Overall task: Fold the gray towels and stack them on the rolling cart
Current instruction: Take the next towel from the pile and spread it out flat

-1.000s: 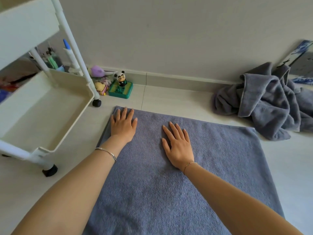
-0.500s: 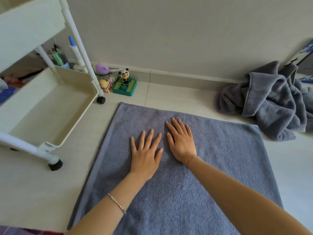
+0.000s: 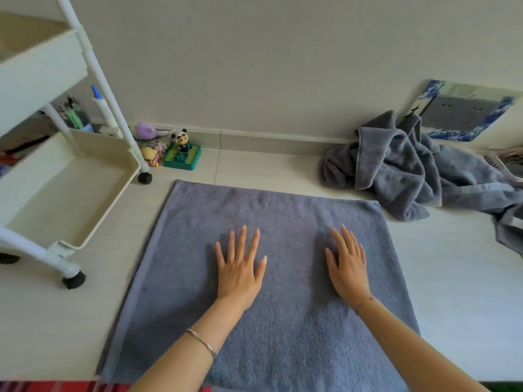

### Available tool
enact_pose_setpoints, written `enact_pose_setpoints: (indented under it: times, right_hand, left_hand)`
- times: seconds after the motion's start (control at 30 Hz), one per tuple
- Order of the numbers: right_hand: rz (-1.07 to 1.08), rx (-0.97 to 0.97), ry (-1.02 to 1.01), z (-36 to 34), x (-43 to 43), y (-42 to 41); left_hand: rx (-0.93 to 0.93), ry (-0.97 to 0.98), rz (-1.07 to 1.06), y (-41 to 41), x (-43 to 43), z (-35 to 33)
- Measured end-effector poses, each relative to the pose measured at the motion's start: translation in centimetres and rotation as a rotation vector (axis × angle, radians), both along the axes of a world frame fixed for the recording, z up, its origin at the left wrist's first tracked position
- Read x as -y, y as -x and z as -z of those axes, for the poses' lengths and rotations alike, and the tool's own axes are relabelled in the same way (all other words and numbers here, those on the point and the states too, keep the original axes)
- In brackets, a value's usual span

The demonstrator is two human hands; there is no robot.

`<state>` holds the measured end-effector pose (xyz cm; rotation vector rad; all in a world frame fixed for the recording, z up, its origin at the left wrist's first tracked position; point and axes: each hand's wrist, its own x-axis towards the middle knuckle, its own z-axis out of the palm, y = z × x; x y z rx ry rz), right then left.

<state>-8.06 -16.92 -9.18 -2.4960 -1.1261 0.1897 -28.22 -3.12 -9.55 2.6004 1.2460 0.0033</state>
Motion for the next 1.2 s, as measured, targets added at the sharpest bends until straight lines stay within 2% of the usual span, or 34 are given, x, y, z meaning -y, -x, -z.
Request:
enact_pose_setpoints:
  times: [0.13,0.3,0.43,0.67,0.77,0.93,1.07,1.2]
  right_hand:
    - [0.242,-0.025,-0.063,-1.3,4.2,-2.6]
    - [0.52,-0.341,-0.185,-2.3,7.8,-4.9]
    - [0.603,-0.53,-0.275,-2.9,9.4,-5.2]
    - [0.272,-0.563,0.028,-6.1,10.4,-6.5]
    - [0.15,-0.616,-0.051,-9.1,9.0,-5.7]
    - [-0.068,-0.858,-0.29,-13.7,2.5,-0.1]
    - [-0.267,-0.807,-0.236,-13.8,-3.5,5.8]
    - [-0.358,-0.928,-0.162,-10.8,-7.0,9.2]
  left_hand:
    - [0.003,0.047,0.207,-1.7,4.7,0.1]
    - [-0.049,0.059,0.226,-2.0,5.8,1.0]
    - [-0.02,0.057,0.244,-1.7,5.7,0.7]
    - [0.085,0.056,0.154,1.3,5.4,0.2]
    - [0.087,0.033,0.082,3.7,4.9,0.2]
    - [0.06,0.087,-0.016,5.8,4.0,-0.4]
    - [0.226,0.191,-0.122,6.7,3.0,-1.0]
    - [0.436,0.283,-0.251,8.5,1.9,-1.1]
